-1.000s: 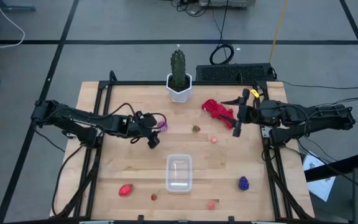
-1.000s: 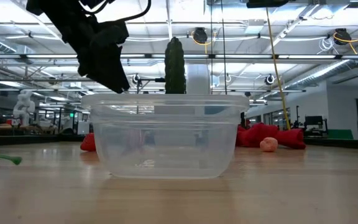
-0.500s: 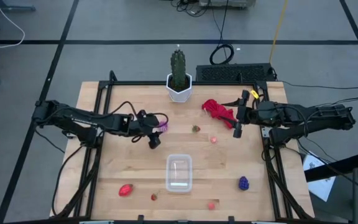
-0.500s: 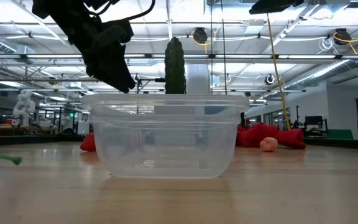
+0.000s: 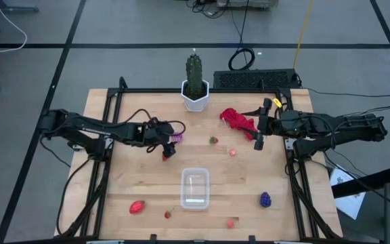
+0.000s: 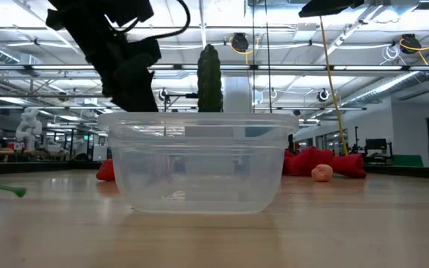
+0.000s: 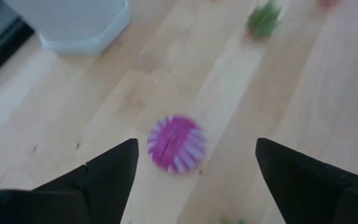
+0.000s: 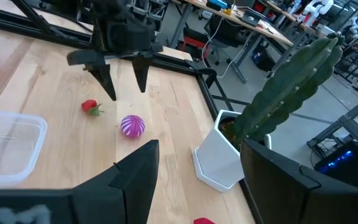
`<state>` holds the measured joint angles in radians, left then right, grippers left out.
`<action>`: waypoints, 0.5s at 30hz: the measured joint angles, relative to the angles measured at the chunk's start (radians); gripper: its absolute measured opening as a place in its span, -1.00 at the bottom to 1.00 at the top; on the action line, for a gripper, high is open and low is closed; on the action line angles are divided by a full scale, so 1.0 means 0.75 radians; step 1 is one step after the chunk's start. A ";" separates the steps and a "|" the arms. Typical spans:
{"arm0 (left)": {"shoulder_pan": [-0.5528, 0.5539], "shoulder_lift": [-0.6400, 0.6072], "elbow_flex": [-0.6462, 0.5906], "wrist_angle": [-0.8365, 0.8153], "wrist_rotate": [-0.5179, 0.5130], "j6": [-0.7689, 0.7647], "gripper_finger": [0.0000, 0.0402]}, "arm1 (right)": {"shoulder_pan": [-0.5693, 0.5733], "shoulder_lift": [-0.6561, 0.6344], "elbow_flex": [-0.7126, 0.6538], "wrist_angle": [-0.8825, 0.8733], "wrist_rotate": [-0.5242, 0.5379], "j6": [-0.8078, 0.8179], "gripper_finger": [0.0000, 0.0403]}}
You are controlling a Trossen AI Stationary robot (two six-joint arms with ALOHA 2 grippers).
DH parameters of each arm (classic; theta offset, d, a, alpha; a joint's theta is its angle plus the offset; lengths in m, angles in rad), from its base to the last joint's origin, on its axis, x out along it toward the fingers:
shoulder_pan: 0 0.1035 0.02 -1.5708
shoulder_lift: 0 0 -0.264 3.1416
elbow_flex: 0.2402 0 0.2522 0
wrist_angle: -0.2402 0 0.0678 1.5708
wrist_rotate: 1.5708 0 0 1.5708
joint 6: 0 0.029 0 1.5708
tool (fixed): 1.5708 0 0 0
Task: Pick and placing Produce into tupperware
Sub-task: Put the onion into the transparent container
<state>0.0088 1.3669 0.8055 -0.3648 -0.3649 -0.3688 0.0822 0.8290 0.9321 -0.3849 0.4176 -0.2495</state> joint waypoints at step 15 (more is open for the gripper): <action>0.033 0.219 0.001 0.035 -0.001 0.129 0.67 | 0.000 0.000 -0.001 -0.013 0.000 0.001 0.09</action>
<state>0.0334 1.5309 0.8062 -0.3383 -0.3653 -0.2722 0.0822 0.8291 0.9318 -0.3949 0.4175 -0.2489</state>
